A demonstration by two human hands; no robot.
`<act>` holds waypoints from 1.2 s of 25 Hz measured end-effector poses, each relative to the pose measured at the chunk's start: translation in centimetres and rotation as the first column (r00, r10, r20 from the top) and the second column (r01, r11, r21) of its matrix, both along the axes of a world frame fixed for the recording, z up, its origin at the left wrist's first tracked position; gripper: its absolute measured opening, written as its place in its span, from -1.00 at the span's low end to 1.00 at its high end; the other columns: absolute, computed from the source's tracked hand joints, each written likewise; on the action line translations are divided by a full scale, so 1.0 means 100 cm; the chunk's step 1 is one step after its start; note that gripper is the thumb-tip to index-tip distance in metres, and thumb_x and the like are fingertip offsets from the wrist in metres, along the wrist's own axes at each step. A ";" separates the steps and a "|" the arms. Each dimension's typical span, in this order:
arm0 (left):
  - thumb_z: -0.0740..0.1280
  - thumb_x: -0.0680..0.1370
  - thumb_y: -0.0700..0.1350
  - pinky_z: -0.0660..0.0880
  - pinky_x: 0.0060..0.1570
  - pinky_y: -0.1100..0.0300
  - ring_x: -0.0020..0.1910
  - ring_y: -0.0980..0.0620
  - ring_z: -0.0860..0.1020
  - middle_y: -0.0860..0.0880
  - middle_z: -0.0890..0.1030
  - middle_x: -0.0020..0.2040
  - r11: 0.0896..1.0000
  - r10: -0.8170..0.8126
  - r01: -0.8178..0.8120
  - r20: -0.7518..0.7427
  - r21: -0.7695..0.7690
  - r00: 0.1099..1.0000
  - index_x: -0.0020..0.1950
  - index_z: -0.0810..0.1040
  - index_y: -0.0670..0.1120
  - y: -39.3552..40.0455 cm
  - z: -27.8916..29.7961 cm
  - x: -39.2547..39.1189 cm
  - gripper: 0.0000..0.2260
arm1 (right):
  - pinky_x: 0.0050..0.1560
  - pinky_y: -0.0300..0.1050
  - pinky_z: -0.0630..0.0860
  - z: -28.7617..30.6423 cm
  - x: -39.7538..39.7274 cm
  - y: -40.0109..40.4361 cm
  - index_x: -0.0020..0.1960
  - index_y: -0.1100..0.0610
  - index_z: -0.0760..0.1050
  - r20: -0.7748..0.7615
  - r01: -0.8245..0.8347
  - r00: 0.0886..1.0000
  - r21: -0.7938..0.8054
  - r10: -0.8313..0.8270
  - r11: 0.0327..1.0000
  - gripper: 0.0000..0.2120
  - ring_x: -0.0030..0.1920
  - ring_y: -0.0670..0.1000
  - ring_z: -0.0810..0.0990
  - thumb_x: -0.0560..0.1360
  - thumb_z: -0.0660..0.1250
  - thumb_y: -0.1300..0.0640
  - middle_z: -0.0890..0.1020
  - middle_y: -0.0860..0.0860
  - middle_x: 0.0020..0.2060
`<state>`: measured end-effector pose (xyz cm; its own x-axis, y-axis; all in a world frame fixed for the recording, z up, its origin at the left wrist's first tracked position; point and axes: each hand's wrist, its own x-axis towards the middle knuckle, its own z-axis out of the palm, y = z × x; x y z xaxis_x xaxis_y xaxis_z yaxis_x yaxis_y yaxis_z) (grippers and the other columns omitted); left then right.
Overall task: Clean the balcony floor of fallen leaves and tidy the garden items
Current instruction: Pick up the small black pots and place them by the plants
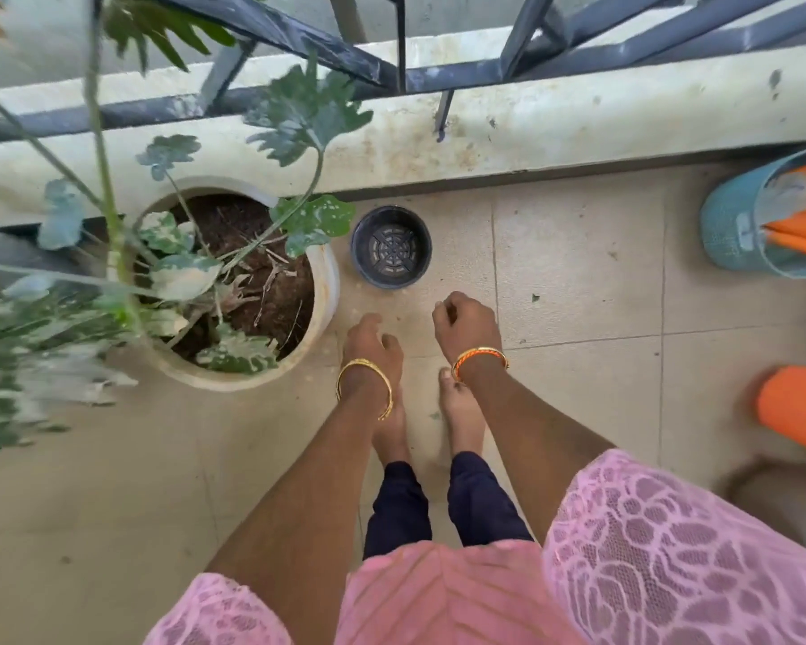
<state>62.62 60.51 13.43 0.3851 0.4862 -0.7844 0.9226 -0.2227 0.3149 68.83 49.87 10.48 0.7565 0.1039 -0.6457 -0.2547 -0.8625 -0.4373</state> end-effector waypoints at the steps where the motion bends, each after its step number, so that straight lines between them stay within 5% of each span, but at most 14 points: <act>1: 0.17 0.58 -0.21 0.43 0.21 0.03 0.22 -0.15 0.48 -0.17 0.47 0.27 0.998 -0.069 0.069 -0.027 0.002 0.997 0.34 0.43 -0.11 -0.004 0.017 -0.008 -0.68 | -0.29 -0.13 0.30 0.017 -0.006 -0.003 -0.13 0.23 0.48 0.065 -0.112 0.992 -0.004 0.112 0.994 -0.79 -0.24 0.12 0.47 0.55 0.19 0.11 0.55 0.14 -0.23; 5: 0.13 0.62 -0.12 0.43 0.21 0.01 0.27 -0.10 0.42 -0.12 0.41 0.32 0.936 -0.344 0.350 -0.109 0.040 0.932 0.40 0.37 -0.01 -0.013 0.110 -0.043 -0.66 | -0.36 -0.08 0.43 0.097 -0.036 -0.010 -0.16 0.26 0.52 0.370 -0.412 0.836 -0.062 0.404 0.909 -0.94 -0.23 0.18 0.50 0.43 0.33 0.25 0.53 0.19 -0.23; 10: 0.12 0.60 -0.08 0.30 0.31 0.05 0.42 -0.07 0.25 -0.07 0.25 0.46 0.811 -0.520 0.547 -0.173 0.208 0.837 0.48 0.24 0.03 0.001 0.222 -0.094 -0.58 | -0.09 0.03 0.54 0.209 -0.071 -0.007 0.04 0.19 0.50 0.350 -0.583 0.702 -0.219 0.620 0.783 -0.75 0.00 0.20 0.51 0.38 0.32 0.15 0.53 0.18 0.03; 16: 0.17 0.57 -0.11 0.25 0.29 0.07 0.30 -0.08 0.40 -0.07 0.46 0.31 0.902 -0.093 0.143 -0.141 0.408 0.986 0.40 0.37 -0.02 0.012 0.315 -0.175 -0.62 | -0.04 0.08 0.51 0.329 -0.131 0.039 0.09 0.21 0.49 0.389 -0.797 0.484 -0.173 0.784 0.579 -0.74 0.05 0.23 0.50 0.44 0.27 0.13 0.53 0.20 0.07; 22: 0.10 0.60 -0.11 0.19 0.37 0.11 0.42 -0.07 0.27 -0.14 0.34 0.42 0.873 0.122 -0.074 -0.070 0.482 0.990 0.45 0.28 -0.14 0.042 0.366 -0.289 -0.60 | -0.10 0.01 0.52 0.389 -0.237 0.102 0.15 0.23 0.48 0.404 -0.930 0.170 -0.236 0.899 0.282 -0.63 -0.02 0.21 0.54 0.43 0.32 0.05 0.57 0.17 -0.01; 26: 0.13 0.60 -0.12 0.14 0.44 0.08 0.50 -0.09 0.14 -0.15 0.10 0.54 0.856 0.165 -0.112 -0.062 0.504 0.984 0.55 0.01 -0.15 0.075 0.398 -0.388 -0.45 | 0.16 0.09 0.42 0.409 -0.342 0.142 0.33 0.24 0.34 0.415 -0.948 0.114 -0.226 0.903 0.224 -0.54 0.20 0.23 0.43 0.53 0.17 0.01 0.46 0.20 0.23; 30: 0.14 0.59 -0.14 0.19 0.41 0.05 0.48 -0.09 0.15 -0.13 0.08 0.53 0.819 0.195 -0.104 -0.104 0.565 0.975 0.55 -0.02 -0.16 0.102 0.425 -0.495 -0.43 | 0.20 0.09 0.36 0.436 -0.455 0.175 0.37 0.23 0.28 0.409 -0.963 0.107 -0.184 0.906 0.197 -0.56 0.29 0.21 0.33 0.58 0.09 0.00 0.37 0.19 0.31</act>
